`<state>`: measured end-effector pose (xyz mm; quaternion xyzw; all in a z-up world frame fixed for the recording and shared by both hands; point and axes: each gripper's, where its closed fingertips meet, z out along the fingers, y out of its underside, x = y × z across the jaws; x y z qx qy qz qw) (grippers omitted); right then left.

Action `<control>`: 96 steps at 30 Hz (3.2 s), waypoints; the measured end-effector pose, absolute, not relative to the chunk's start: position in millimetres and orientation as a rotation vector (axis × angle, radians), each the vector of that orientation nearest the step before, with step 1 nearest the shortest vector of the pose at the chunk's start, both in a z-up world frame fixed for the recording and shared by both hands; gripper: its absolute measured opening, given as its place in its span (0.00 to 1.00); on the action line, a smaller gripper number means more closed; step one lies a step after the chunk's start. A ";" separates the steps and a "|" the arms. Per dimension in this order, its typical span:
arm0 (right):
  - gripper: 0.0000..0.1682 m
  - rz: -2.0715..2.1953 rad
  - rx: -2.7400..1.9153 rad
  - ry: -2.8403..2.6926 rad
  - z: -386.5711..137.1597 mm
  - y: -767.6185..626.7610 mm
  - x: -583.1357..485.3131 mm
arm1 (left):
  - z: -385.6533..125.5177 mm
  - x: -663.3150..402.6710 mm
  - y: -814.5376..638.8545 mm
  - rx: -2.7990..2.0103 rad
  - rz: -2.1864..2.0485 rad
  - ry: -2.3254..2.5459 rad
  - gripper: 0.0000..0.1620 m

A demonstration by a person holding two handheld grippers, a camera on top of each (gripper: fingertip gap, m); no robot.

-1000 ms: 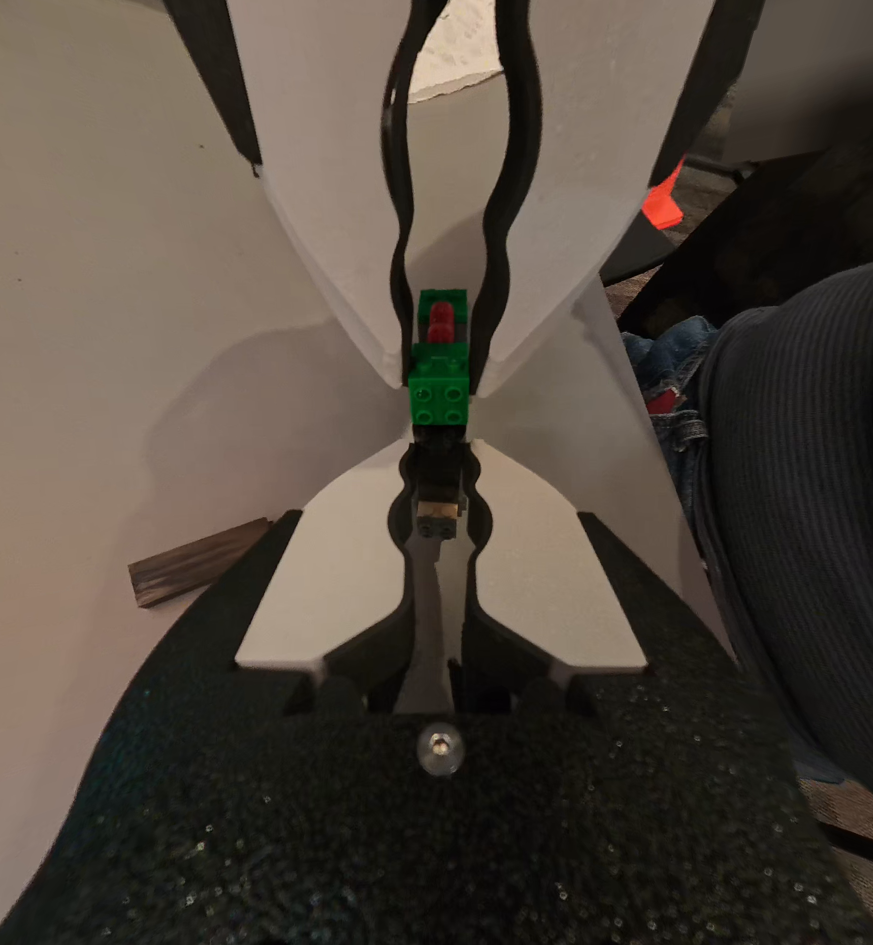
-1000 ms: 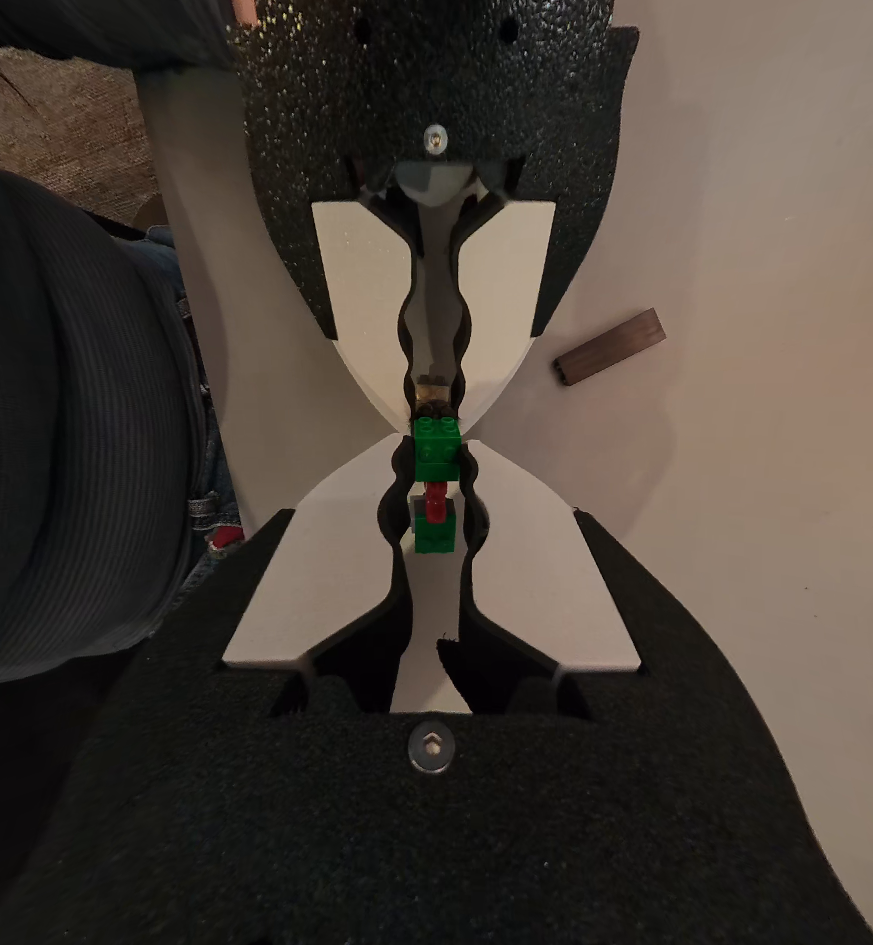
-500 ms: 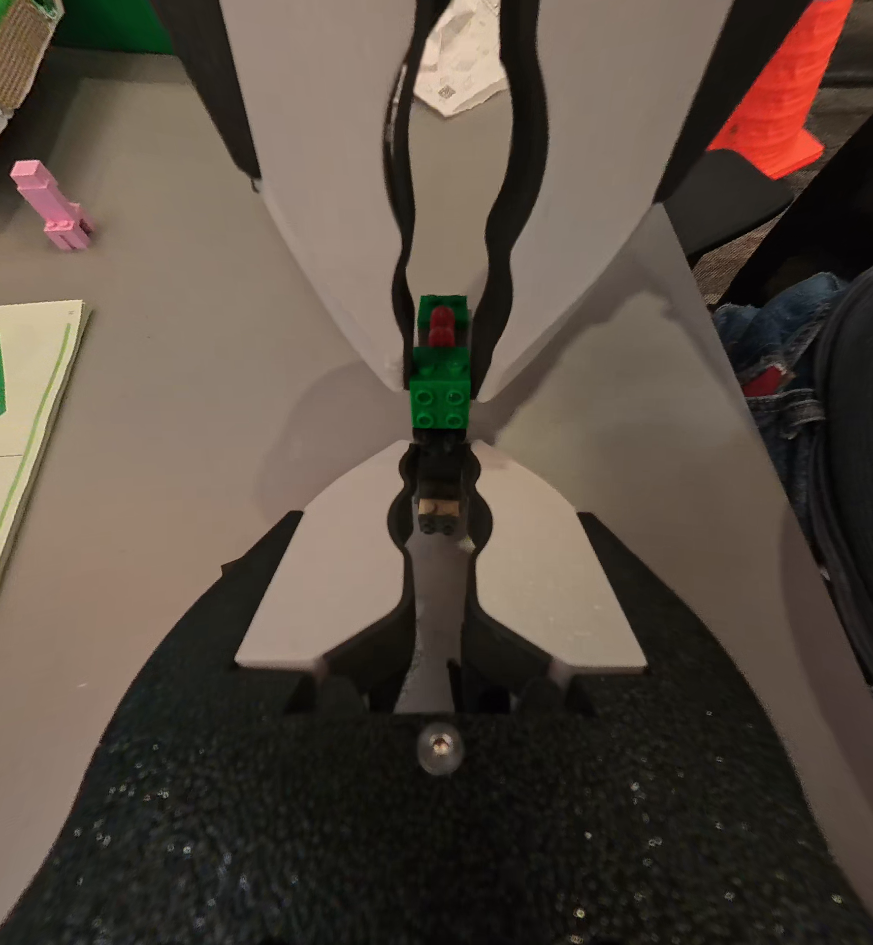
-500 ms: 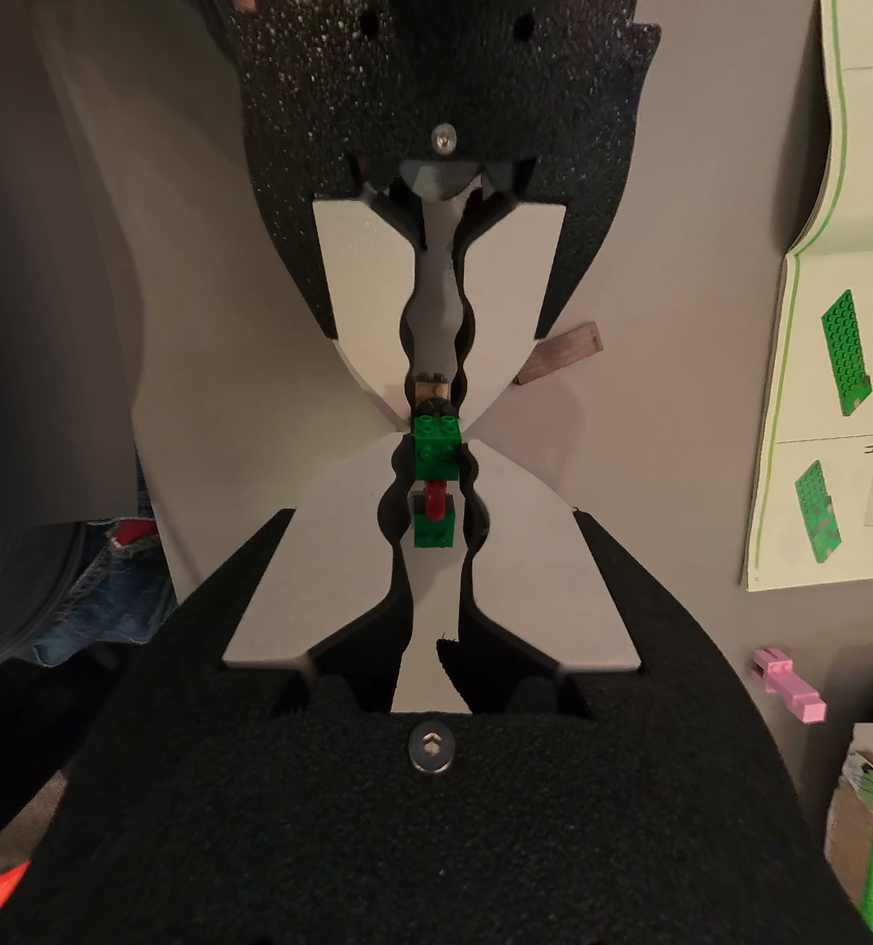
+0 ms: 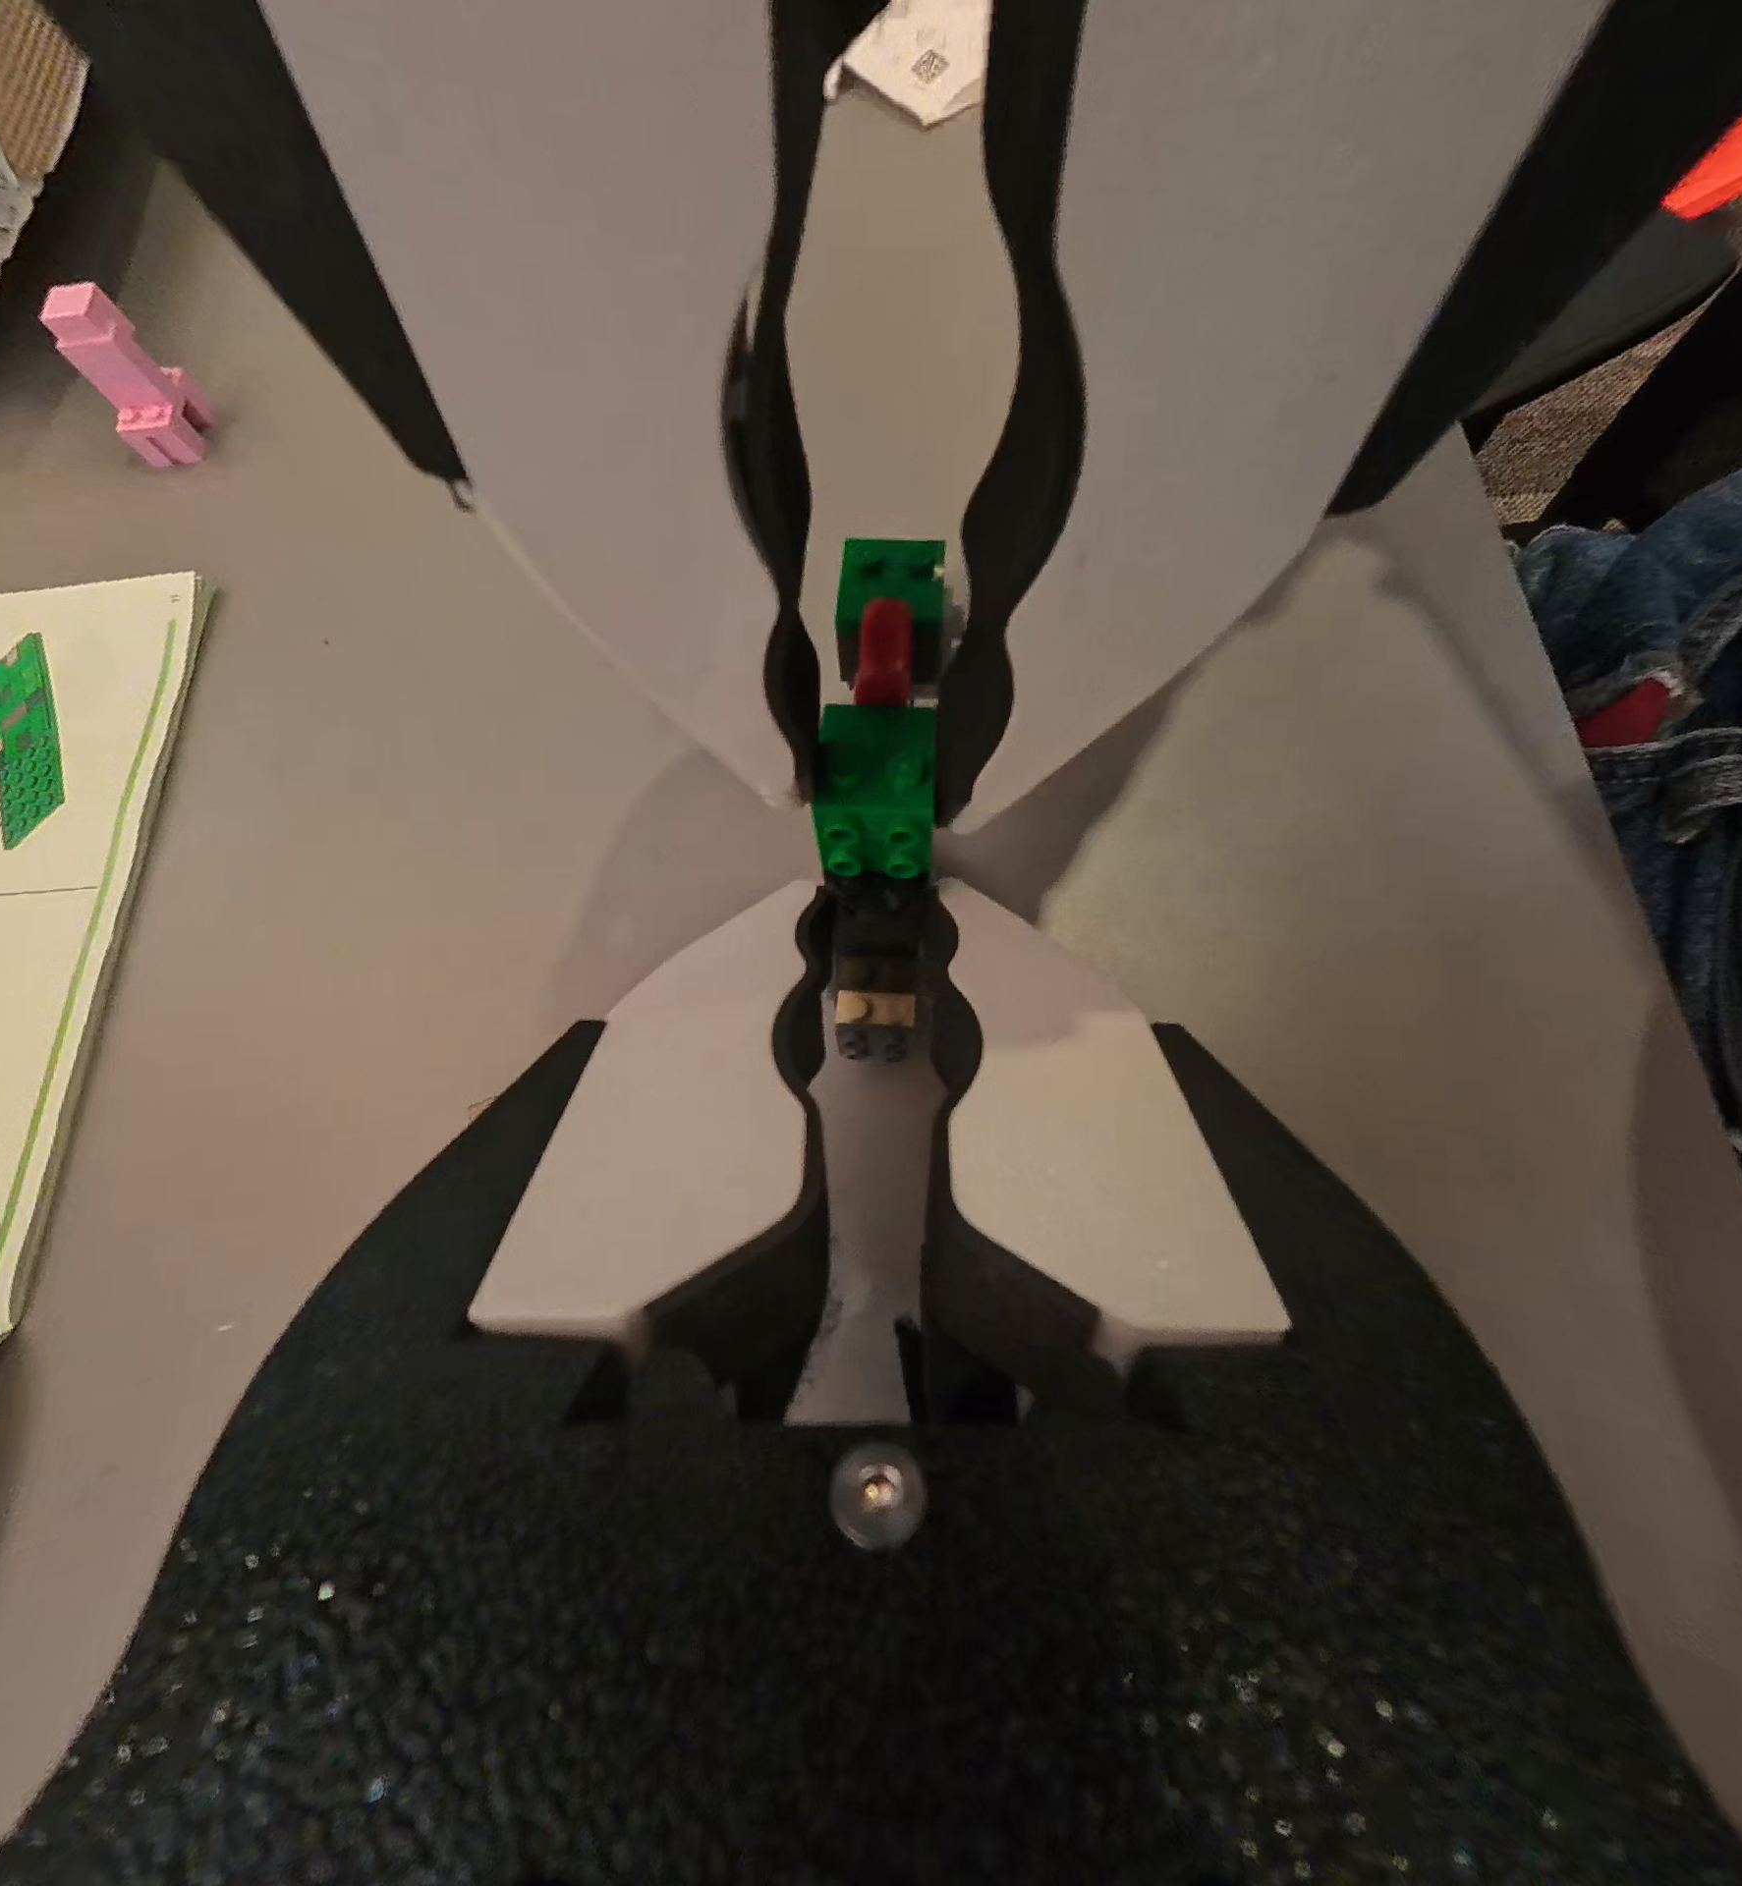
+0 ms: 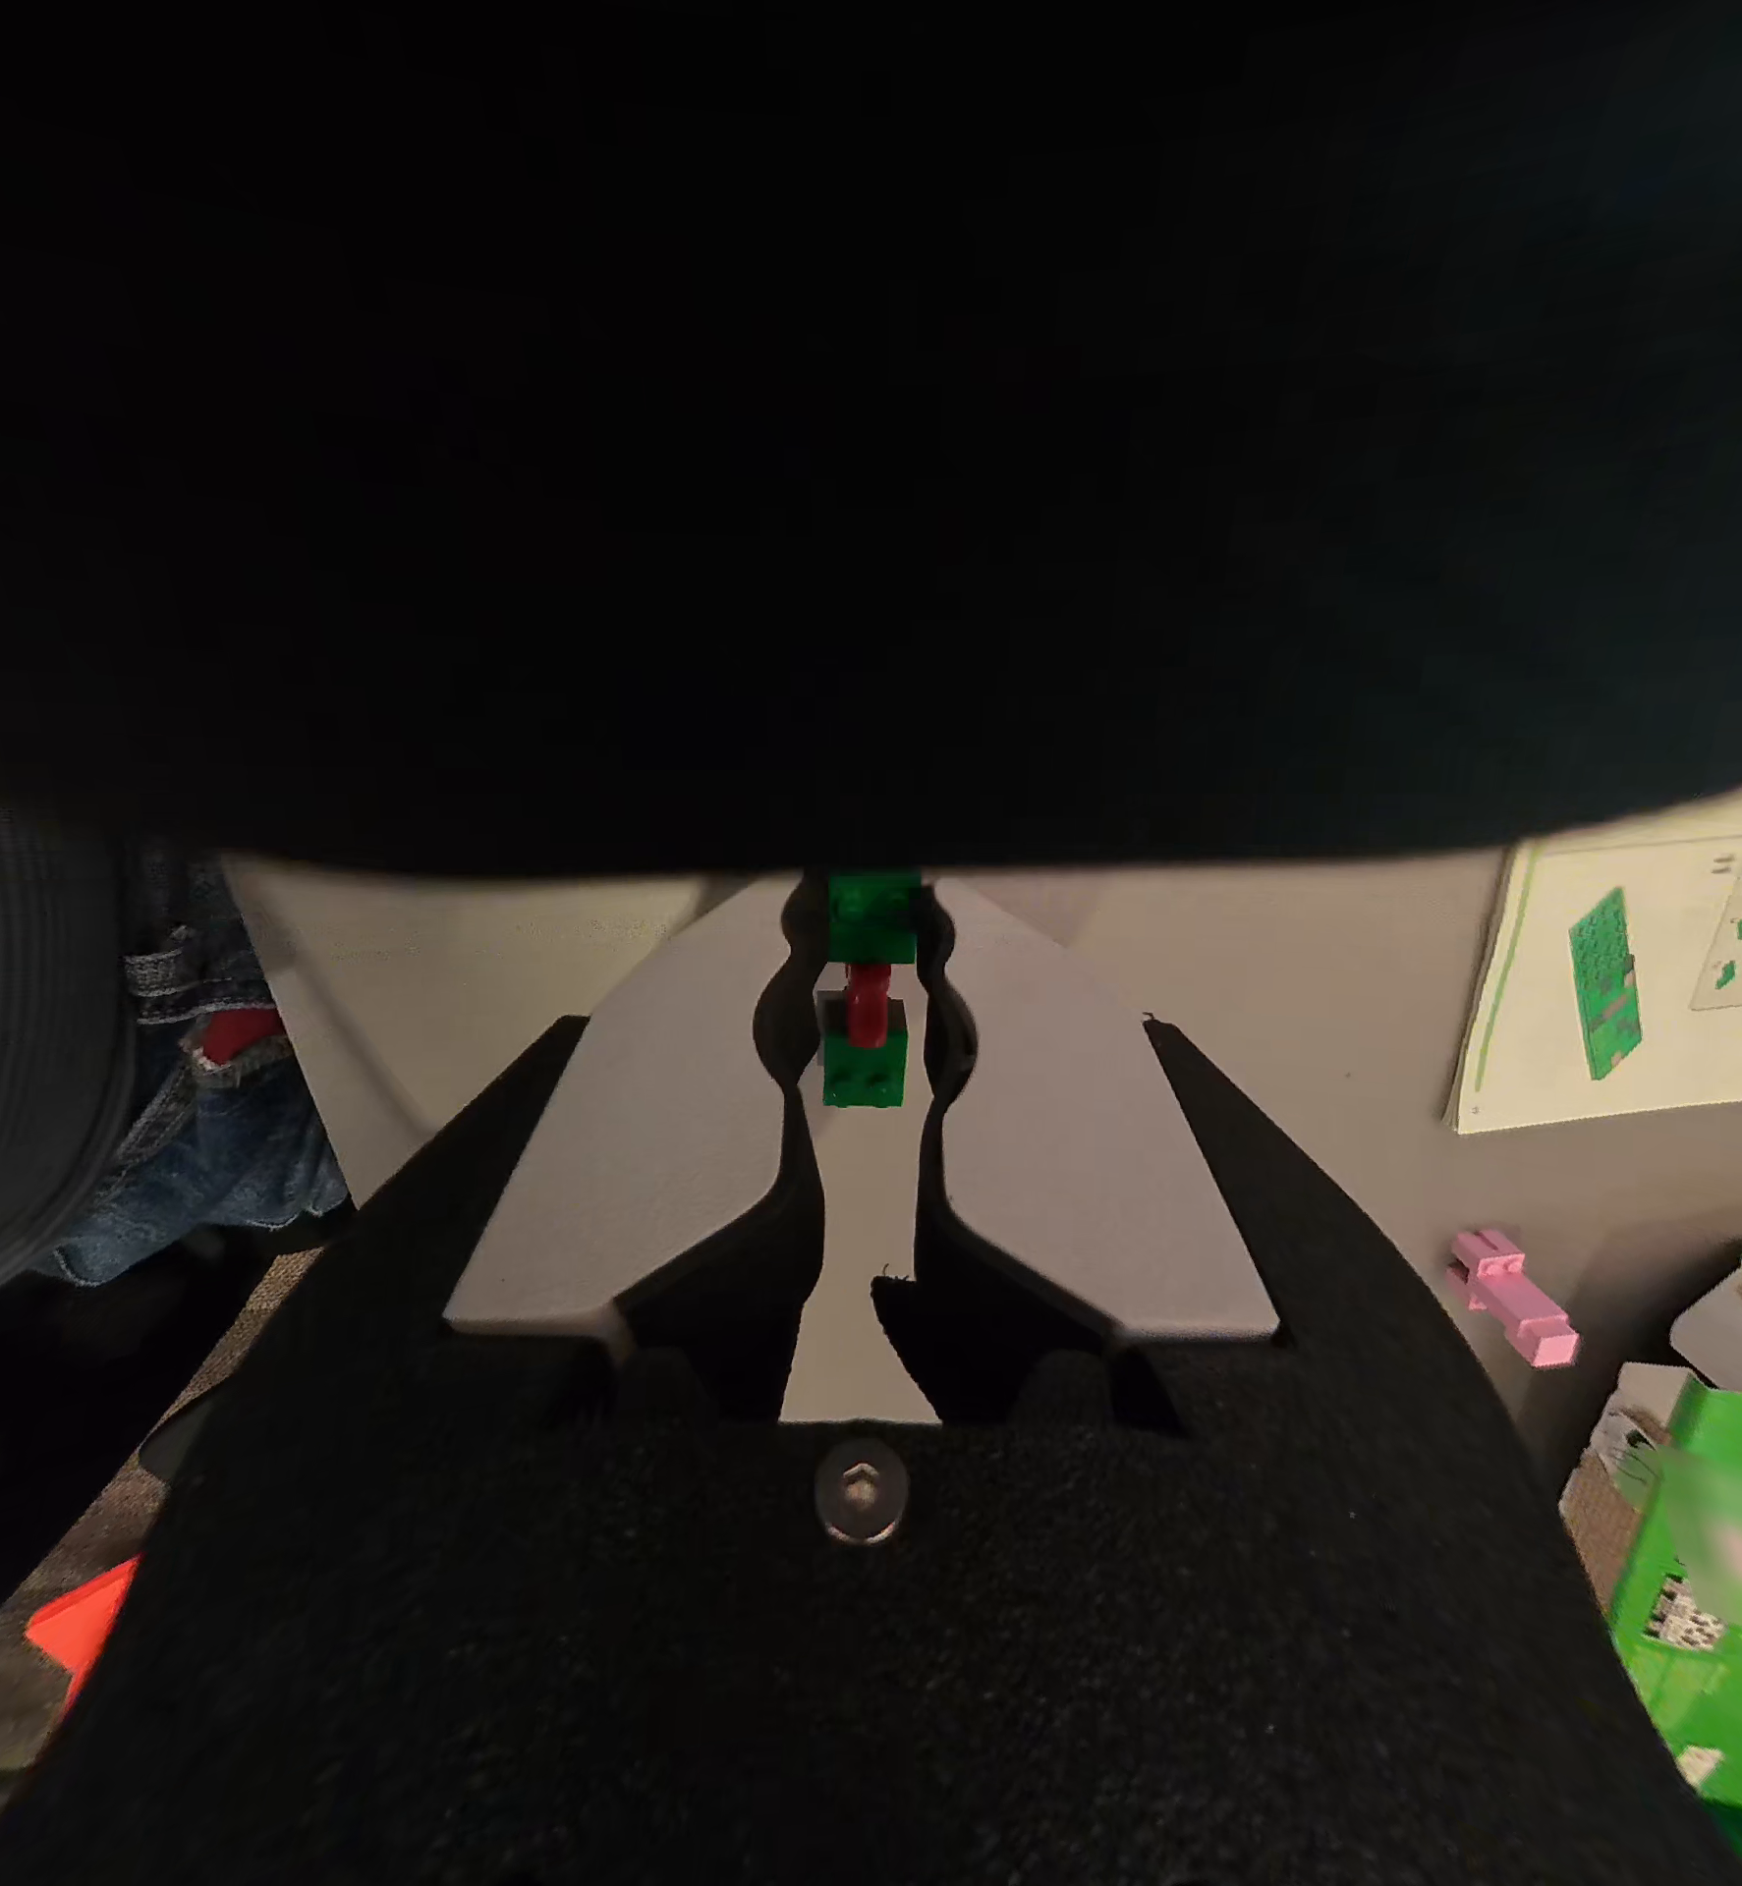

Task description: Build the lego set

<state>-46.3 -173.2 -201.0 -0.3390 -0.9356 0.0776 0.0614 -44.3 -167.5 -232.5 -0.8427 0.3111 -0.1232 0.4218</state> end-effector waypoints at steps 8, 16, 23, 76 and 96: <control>0.10 0.275 -1.026 -2.816 -200.9 -174.1 -47.8 | -231.9 -43.9 -167.0 -2.101 -0.335 0.763 0.10; 0.11 0.483 -1.024 -2.690 -186.3 -176.1 -59.3 | -218.9 -46.3 -170.1 -2.055 -0.551 0.635 0.10; 0.21 0.783 -0.940 -2.380 -127.7 -173.6 -73.3 | -188.0 -83.1 -179.8 -1.952 -0.835 0.330 0.10; 0.57 -0.083 -0.138 -2.398 -192.4 -187.0 -115.0 | -173.6 -91.4 -187.2 -1.831 -1.263 0.011 0.10; 0.57 -0.049 -0.167 -2.300 -186.8 -185.3 -118.8 | -168.9 -92.2 -184.1 -1.794 -1.231 0.031 0.10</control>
